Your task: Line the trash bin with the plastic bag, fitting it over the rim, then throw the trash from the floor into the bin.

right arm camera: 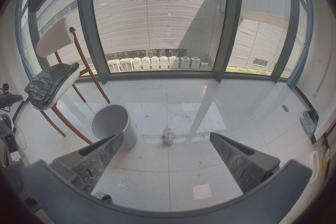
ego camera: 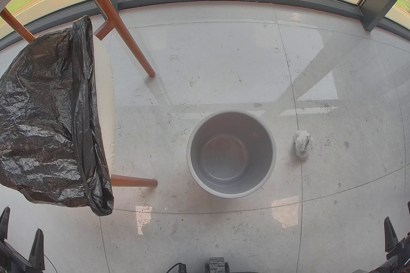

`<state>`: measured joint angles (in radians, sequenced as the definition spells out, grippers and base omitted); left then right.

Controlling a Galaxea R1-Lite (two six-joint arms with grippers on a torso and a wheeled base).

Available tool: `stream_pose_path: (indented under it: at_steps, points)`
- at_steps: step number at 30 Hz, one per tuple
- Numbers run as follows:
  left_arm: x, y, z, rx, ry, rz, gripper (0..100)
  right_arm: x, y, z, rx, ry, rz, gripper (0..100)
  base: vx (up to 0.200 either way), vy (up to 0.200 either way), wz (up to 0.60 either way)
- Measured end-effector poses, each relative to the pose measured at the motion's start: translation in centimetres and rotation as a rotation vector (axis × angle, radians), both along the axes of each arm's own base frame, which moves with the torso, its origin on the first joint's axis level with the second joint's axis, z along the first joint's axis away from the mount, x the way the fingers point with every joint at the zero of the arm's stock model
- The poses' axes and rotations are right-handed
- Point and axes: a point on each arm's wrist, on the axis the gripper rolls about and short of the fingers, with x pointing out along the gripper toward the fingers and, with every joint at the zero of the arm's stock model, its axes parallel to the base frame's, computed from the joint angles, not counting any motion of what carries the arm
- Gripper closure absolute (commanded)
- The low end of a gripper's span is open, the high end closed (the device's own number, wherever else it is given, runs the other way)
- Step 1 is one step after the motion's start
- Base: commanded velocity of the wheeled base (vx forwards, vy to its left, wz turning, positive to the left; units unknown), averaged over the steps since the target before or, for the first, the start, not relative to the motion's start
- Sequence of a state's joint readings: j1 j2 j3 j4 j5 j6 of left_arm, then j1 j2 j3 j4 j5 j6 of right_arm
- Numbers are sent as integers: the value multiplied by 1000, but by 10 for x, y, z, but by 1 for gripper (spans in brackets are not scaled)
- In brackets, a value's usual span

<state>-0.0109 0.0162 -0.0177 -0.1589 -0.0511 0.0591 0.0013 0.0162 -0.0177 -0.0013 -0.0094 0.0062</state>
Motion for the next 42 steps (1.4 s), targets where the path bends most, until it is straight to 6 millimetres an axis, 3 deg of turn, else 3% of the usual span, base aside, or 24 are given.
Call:
stream_pose_path:
  at_steps: [9, 14, 20, 26, 31, 36, 42]
  points:
    - [-8, -2, 20, 46, -88, -94, 0, 0, 0, 0, 4, 0, -1, 0, 0, 0, 0]
    - [-15, -2, 52, 53, -95, -128, 0, 0, 0, 0, 8, -1, -2, 0, 0, 0, 0]
    - [0, -2, 91, 47, -24, -179, 0, 0, 0, 0, 11, -1, -2, 0, 0, 0, 0]
    - [34, -5, 141, 9, 61, -254, 0, 0, 0, 0, 11, -2, -3, 0, 0, 0, 0]
    - [76, -12, 173, -15, 142, -295, 0, 0, 0, 0, 11, -2, -3, 0, 0, 0, 0]
    - [118, -21, 185, -25, 233, -324, 0, 0, 0, 0, 11, -1, -3, 0, 0, 0, 0]
    - [163, -34, 182, -22, 345, -347, 0, 0, 0, 0, 12, -1, -3, 0, 0, 0, 0]
